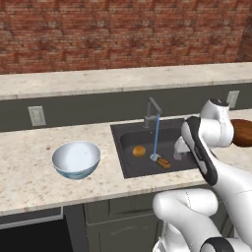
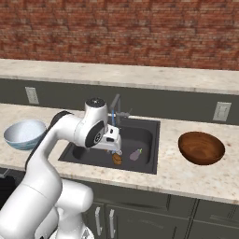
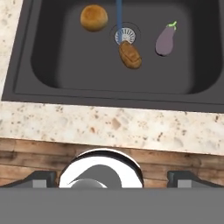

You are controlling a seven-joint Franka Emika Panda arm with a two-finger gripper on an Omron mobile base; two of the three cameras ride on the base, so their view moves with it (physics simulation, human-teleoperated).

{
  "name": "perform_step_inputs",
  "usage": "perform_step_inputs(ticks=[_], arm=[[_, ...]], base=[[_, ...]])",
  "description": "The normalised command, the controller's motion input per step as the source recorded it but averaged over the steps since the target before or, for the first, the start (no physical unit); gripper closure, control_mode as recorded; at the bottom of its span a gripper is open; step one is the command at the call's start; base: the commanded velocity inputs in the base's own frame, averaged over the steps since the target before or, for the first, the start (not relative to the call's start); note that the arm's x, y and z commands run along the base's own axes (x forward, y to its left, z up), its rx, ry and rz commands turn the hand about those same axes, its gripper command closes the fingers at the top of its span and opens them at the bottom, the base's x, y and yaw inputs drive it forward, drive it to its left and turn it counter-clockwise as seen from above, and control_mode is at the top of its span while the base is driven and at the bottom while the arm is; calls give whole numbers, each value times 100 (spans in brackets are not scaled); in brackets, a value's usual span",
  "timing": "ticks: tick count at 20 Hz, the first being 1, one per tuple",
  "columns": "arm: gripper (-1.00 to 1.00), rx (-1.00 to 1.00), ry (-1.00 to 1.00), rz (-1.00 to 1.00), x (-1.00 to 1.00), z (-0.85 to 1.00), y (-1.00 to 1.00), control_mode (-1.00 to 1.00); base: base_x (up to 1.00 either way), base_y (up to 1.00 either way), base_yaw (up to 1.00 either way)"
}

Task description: Pick the potatos from the sink and place them in one bowl. Place the eggplant in the other bowl. Then turn off the sink faucet.

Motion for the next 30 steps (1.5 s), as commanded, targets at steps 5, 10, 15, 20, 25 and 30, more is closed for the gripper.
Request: perform_step_inputs(ticks=[5,10,15,20,25,30], arm=[[-100,0,0,0,12,-30,0,-100],[-100,0,0,0,24,-21,0,-100],[-100,0,0,0,27,-21,0,-100],[-100,0,0,0,29,-21,-4,-100],[-100,0,0,0,30,-20,-5,-100],[-100,0,0,0,32,-20,-4,-100]], base=[[0,0,0],[0,0,0],[0,0,0],[0,0,0],[0,0,0],[0,0,0]])
